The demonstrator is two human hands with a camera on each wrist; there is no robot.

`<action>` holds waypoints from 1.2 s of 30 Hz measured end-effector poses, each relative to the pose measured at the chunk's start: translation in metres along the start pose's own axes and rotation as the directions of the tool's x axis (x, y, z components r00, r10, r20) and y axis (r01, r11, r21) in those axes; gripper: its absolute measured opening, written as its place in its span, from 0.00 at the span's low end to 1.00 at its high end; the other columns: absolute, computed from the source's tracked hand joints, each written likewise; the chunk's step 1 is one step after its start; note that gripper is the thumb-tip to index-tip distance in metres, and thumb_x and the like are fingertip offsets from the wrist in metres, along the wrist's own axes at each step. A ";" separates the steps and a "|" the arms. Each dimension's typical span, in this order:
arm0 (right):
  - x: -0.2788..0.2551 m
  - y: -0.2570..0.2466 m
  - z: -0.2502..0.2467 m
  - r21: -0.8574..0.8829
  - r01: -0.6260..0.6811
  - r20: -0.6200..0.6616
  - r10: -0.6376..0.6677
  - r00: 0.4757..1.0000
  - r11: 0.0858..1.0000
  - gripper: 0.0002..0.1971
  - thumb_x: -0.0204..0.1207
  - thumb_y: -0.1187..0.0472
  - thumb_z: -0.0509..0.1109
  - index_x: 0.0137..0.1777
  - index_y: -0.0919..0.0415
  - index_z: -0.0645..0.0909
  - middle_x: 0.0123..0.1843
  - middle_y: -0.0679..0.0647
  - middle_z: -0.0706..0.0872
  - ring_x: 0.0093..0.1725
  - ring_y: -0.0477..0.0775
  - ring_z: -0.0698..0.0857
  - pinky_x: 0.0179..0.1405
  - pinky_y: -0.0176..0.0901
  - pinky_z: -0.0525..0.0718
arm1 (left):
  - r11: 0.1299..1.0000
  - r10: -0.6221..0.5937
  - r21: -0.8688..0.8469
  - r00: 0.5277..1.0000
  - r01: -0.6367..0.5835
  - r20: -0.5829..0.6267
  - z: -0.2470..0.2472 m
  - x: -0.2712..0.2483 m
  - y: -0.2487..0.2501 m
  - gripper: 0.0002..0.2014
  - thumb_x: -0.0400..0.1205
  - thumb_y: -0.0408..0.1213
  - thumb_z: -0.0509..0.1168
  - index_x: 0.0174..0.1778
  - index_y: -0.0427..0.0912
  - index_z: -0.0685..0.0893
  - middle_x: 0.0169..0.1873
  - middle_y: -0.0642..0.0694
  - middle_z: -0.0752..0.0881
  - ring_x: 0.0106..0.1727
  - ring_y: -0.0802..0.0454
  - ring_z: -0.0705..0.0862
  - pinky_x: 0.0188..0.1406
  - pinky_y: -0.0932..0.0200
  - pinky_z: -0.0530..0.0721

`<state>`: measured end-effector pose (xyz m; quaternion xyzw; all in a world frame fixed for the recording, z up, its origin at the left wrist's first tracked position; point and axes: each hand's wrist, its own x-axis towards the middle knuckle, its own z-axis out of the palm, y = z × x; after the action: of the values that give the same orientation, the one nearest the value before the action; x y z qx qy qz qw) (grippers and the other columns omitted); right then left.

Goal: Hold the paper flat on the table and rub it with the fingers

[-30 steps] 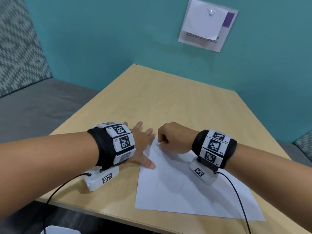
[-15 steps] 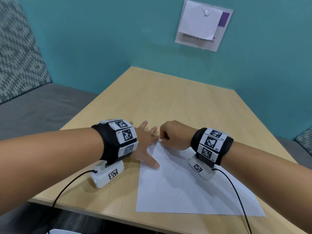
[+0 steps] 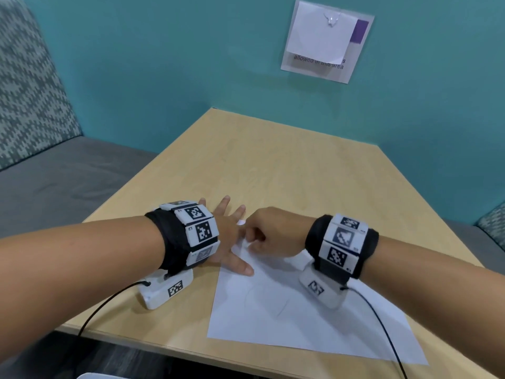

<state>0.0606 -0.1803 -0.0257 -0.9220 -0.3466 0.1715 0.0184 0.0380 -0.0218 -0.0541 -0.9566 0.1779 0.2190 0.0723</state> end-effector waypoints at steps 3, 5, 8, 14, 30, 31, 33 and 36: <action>0.004 0.022 -0.010 0.036 -0.117 -0.090 0.120 0.989 0.992 0.14 0.75 0.61 0.67 0.48 0.75 0.84 0.47 0.72 0.88 0.34 0.55 0.74 0.33 0.45 0.74 | 1.000 -0.017 0.010 1.000 0.017 -0.001 0.003 0.003 0.001 0.55 0.71 0.80 0.56 0.86 0.62 0.34 0.86 0.49 0.31 0.84 0.36 0.26 0.75 0.17 0.36; 0.000 0.019 -0.005 0.036 -0.092 -0.075 0.094 0.993 0.995 0.11 0.76 0.61 0.67 0.45 0.71 0.83 0.43 0.66 0.88 0.33 0.53 0.76 0.32 0.43 0.74 | 1.000 -0.016 0.007 1.000 0.016 -0.001 0.003 0.003 0.000 0.56 0.70 0.80 0.56 0.85 0.62 0.34 0.86 0.49 0.31 0.84 0.36 0.26 0.74 0.17 0.36; -0.005 0.009 0.001 0.044 -0.027 -0.040 0.028 0.999 0.999 0.05 0.76 0.61 0.69 0.43 0.63 0.82 0.38 0.56 0.86 0.34 0.54 0.79 0.32 0.41 0.76 | 1.000 -0.003 -0.006 1.000 0.003 -0.002 0.003 0.003 -0.002 0.55 0.70 0.81 0.56 0.85 0.63 0.35 0.86 0.49 0.32 0.84 0.35 0.26 0.74 0.16 0.38; -0.004 0.017 -0.003 0.059 -0.079 -0.068 0.083 0.994 0.995 0.11 0.75 0.62 0.67 0.47 0.72 0.84 0.45 0.68 0.89 0.34 0.55 0.76 0.35 0.48 0.78 | 0.999 -0.034 0.011 0.999 0.034 0.007 0.003 0.003 0.001 0.56 0.70 0.81 0.56 0.85 0.63 0.33 0.86 0.49 0.32 0.84 0.36 0.26 0.75 0.17 0.38; -0.015 0.029 -0.005 0.085 -0.100 -0.077 0.106 0.991 0.991 0.09 0.78 0.58 0.69 0.48 0.65 0.85 0.40 0.55 0.86 0.39 0.53 0.80 0.38 0.44 0.79 | 0.997 -0.065 0.031 0.998 0.064 0.010 0.005 -0.001 0.005 0.56 0.70 0.81 0.56 0.86 0.61 0.34 0.86 0.50 0.32 0.84 0.36 0.27 0.75 0.17 0.40; -0.013 0.031 -0.005 0.080 -0.110 -0.085 0.117 0.990 0.991 0.10 0.77 0.59 0.69 0.49 0.66 0.85 0.41 0.58 0.86 0.38 0.53 0.79 0.38 0.43 0.78 | 0.996 -0.073 0.043 0.997 0.072 0.008 0.003 -0.001 0.006 0.57 0.70 0.81 0.56 0.86 0.60 0.34 0.86 0.50 0.31 0.84 0.36 0.27 0.75 0.17 0.39; -0.010 0.033 -0.004 0.069 -0.124 -0.104 0.131 0.986 0.990 0.11 0.77 0.60 0.68 0.49 0.69 0.85 0.45 0.64 0.88 0.38 0.53 0.78 0.38 0.45 0.78 | 0.992 -0.086 0.097 0.996 0.086 -0.003 -0.001 -0.001 0.011 0.58 0.70 0.81 0.57 0.88 0.57 0.38 0.86 0.49 0.31 0.84 0.36 0.26 0.75 0.17 0.37; -0.008 0.034 -0.004 0.072 -0.141 -0.107 0.148 0.983 0.987 0.11 0.77 0.60 0.68 0.48 0.69 0.84 0.45 0.65 0.89 0.37 0.55 0.80 0.38 0.47 0.80 | 0.991 -0.049 0.126 0.998 0.053 -0.034 -0.011 0.003 0.021 0.58 0.69 0.80 0.60 0.88 0.56 0.41 0.86 0.49 0.30 0.84 0.35 0.26 0.74 0.17 0.35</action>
<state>0.0780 -0.2107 -0.0248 -0.9518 -0.2717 0.1315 0.0547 0.0373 -0.0445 -0.0467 -0.9575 0.1681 0.1907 0.1360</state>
